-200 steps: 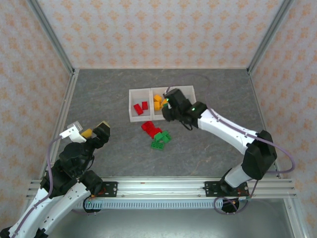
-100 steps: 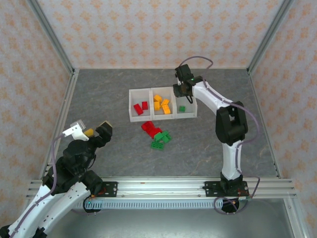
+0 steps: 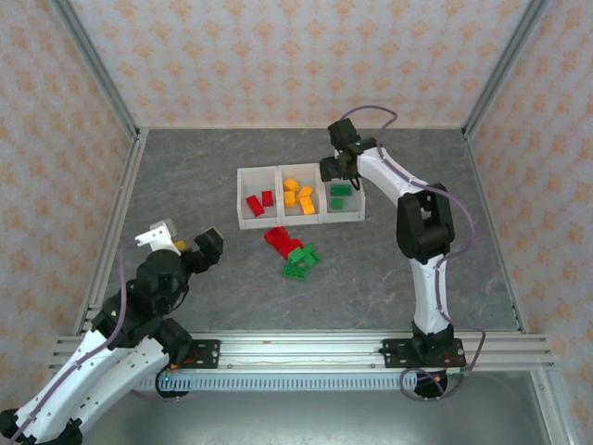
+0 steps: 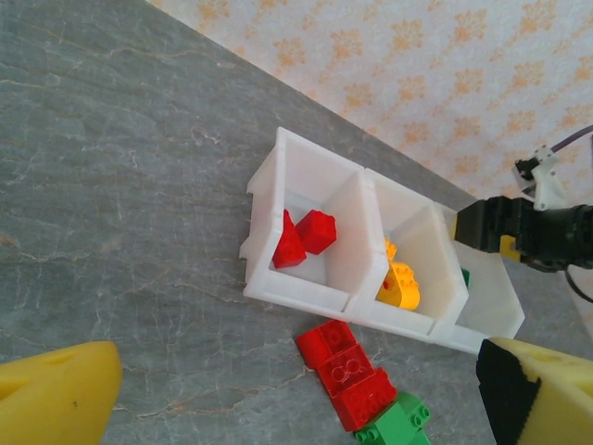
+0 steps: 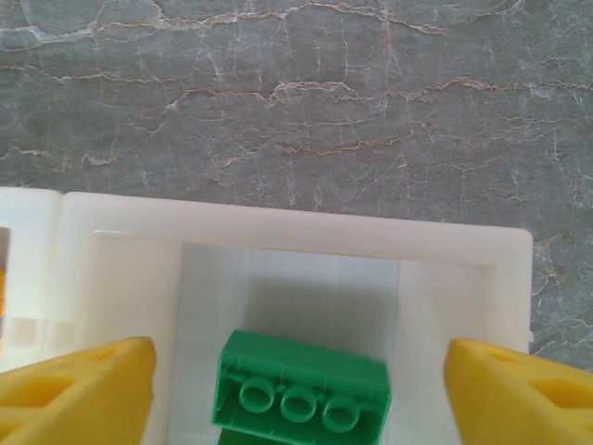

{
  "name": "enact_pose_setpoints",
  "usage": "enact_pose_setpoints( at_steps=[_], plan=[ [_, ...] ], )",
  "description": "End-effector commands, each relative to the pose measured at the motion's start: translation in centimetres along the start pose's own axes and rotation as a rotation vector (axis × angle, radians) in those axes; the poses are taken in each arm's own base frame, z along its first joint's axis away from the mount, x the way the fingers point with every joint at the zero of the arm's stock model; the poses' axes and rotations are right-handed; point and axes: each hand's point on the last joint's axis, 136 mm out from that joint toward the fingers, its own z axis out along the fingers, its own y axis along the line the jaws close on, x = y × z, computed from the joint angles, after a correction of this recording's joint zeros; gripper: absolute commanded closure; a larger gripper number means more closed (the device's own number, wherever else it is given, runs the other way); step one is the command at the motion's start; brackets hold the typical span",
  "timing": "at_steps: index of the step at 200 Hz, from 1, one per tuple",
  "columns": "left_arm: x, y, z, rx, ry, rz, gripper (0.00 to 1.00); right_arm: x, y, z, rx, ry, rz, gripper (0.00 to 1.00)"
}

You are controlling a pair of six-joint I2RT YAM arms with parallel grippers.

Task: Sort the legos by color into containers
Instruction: Place the lego in the container, then pick up the lego from the bottom-center of the table.

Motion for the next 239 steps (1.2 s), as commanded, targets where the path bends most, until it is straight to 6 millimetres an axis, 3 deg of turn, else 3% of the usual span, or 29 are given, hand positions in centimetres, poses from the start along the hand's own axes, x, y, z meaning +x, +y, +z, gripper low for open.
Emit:
enact_pose_setpoints(
  at_steps=[1,20,44,65,105,138,171,239],
  plan=[
    [-0.4,-0.6,0.0,0.018,0.000,0.018,0.01,-0.1,0.3,-4.7,-0.037,-0.029,0.021,0.14],
    [-0.2,-0.7,0.1,0.018,0.009,0.022,0.01,0.3,0.8,-7.1,-0.076,-0.059,0.039,0.12],
    [-0.1,-0.7,0.2,0.019,0.012,0.022,0.01,2.4,2.1,-9.7,-0.119,-0.081,0.031,0.10],
    [-0.1,-0.7,0.2,0.020,0.014,0.023,0.01,5.8,4.7,-11.2,-0.184,-0.079,-0.029,0.10],
    [-0.6,-0.5,-0.3,-0.004,0.015,0.023,0.01,15.3,9.9,-11.9,-0.287,0.014,-0.192,0.11],
    [-1.6,-0.3,-1.1,-0.037,0.008,0.052,0.01,20.6,14.0,-12.8,-0.354,0.023,-0.414,0.13],
    [-2.7,0.5,-2.2,-0.088,-0.009,0.078,0.01,22.6,16.3,-12.3,-0.353,0.042,-0.568,0.13],
    [-3.3,0.6,-3.3,-0.044,-0.049,0.042,0.01,25.6,17.5,-9.1,-0.350,0.193,-0.676,0.15]
  ],
)
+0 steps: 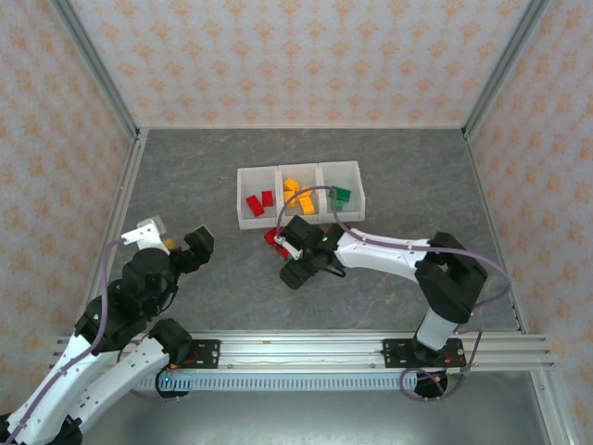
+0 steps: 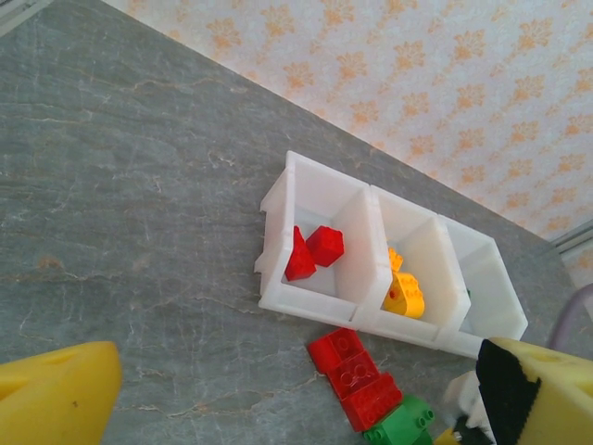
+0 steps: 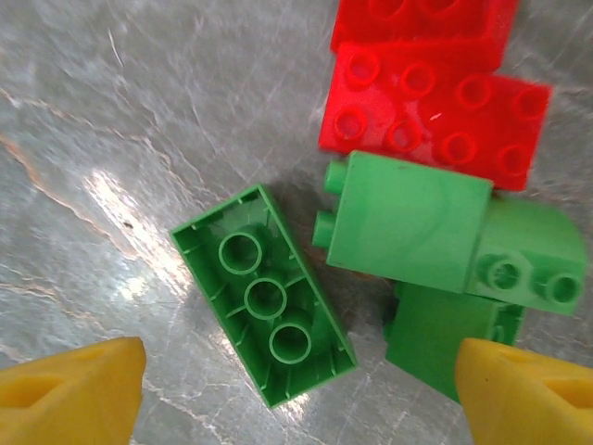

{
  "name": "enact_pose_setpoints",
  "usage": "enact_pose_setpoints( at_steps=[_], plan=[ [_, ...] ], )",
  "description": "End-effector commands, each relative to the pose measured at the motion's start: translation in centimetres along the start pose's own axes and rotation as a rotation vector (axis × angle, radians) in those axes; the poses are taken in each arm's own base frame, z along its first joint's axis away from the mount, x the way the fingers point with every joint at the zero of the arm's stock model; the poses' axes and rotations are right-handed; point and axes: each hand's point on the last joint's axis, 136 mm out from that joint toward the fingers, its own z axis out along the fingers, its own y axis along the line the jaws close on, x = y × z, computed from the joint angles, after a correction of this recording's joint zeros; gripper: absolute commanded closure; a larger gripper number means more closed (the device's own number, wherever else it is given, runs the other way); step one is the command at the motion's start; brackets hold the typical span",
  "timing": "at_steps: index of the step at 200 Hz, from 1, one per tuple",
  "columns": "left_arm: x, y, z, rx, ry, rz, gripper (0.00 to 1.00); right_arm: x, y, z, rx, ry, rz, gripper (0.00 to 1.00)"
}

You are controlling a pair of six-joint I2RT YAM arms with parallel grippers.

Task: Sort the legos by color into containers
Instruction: Pick up the lego from the bottom-center of the table.

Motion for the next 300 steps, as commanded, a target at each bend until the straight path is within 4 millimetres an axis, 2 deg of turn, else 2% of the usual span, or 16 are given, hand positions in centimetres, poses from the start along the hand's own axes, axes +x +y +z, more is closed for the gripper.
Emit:
enact_pose_setpoints(
  at_steps=[1,83,130,150,174,191,212,226,261,282,300],
  plan=[
    [-0.6,0.8,-0.6,-0.023,-0.026,0.012,0.01,0.1,0.6,0.3,-0.012,0.028,-0.045,0.15],
    [-0.3,0.7,-0.2,-0.028,-0.023,0.020,0.01,0.0,1.4,1.6,-0.052,0.030,-0.056,0.16],
    [-0.5,0.7,-0.3,-0.020,-0.037,0.015,0.01,0.7,2.5,3.3,-0.074,0.081,-0.085,0.26],
    [-0.6,0.7,-0.3,-0.018,-0.043,0.013,0.01,0.8,2.3,3.8,-0.042,0.087,-0.091,0.30],
    [-0.7,0.7,-0.2,-0.021,-0.051,0.015,0.01,1.2,1.6,4.9,0.025,0.105,-0.084,0.38],
    [-0.7,0.9,-0.1,-0.029,-0.056,0.021,0.01,2.0,1.6,6.2,0.079,0.126,-0.107,0.50],
    [-0.6,0.8,0.0,-0.032,-0.051,0.023,0.01,2.4,1.7,6.8,0.118,0.117,-0.111,0.64],
    [-0.6,0.8,0.1,-0.035,-0.048,0.026,0.01,2.2,1.5,6.6,0.132,0.101,-0.089,0.71],
    [-0.5,0.9,0.3,-0.043,-0.047,0.030,0.01,1.0,1.5,4.2,0.134,0.046,-0.081,0.80],
    [-0.5,0.8,0.3,-0.042,-0.045,0.033,0.01,-0.8,2.1,1.6,0.102,-0.022,-0.088,0.80],
    [-0.4,0.8,0.4,-0.043,-0.040,0.037,0.01,-3.3,1.9,-1.6,0.103,-0.125,-0.071,0.82]
  ],
)
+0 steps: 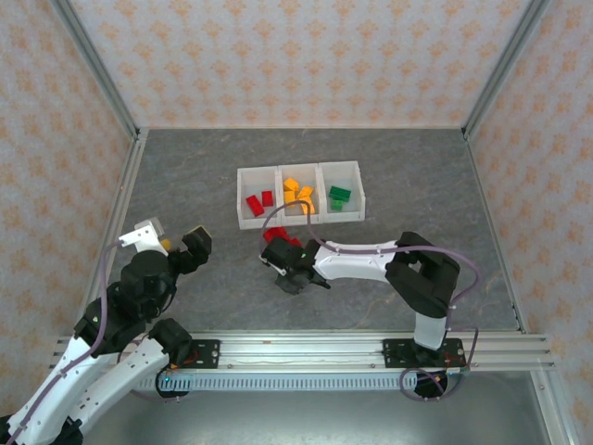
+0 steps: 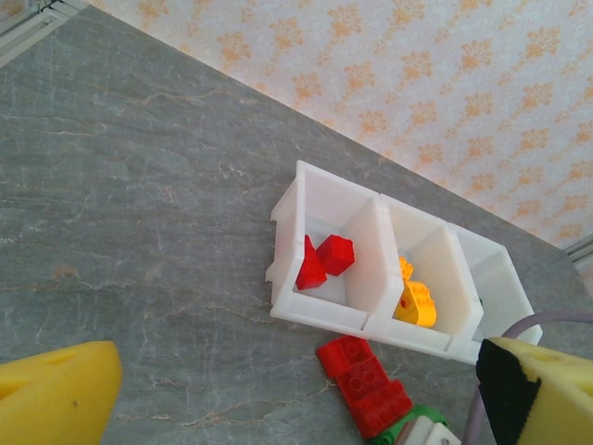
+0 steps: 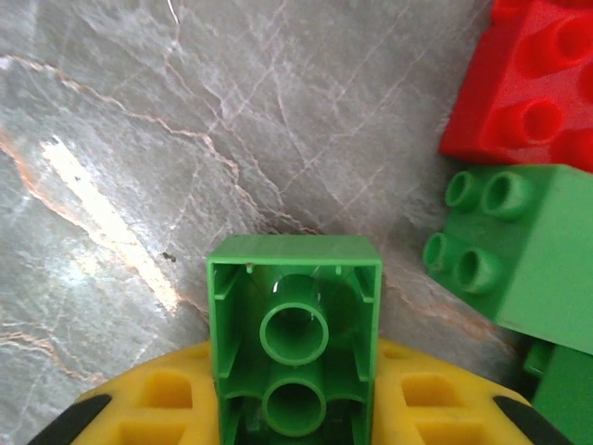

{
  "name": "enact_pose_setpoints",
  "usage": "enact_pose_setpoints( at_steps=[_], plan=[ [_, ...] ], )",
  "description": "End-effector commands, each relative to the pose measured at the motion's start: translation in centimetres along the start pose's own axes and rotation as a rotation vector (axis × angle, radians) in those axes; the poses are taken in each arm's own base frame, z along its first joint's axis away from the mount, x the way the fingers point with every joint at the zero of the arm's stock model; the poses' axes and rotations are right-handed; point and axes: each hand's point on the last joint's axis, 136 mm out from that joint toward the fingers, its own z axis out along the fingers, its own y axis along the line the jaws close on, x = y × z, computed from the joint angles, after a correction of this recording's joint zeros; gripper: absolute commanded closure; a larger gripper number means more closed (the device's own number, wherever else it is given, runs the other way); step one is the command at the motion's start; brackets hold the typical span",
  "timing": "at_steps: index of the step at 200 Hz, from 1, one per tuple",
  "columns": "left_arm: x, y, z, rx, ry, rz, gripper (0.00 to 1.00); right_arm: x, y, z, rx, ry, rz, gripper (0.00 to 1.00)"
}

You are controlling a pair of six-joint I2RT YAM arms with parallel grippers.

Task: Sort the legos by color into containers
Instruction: Pick up the lego from the bottom-center of the table, then place the lego in the container.

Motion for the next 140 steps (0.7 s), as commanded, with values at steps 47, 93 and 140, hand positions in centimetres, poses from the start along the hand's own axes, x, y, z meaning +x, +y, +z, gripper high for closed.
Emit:
enact_pose_setpoints(
  at_steps=[47,93,140],
  plan=[
    [0.1,-0.1,1.0,-0.019,-0.013,0.032,0.01,-7.4,-13.1,-10.7,0.229,-0.366,0.396,0.83],
    [0.7,-0.5,1.7,-0.015,0.015,0.055,0.01,-7.5,-23.5,-11.7,0.307,-0.374,0.650,0.80],
    [0.6,-0.7,1.4,0.009,0.005,0.049,0.01,-8.7,-29.1,-9.0,0.303,-0.336,0.707,0.80]
  ],
)
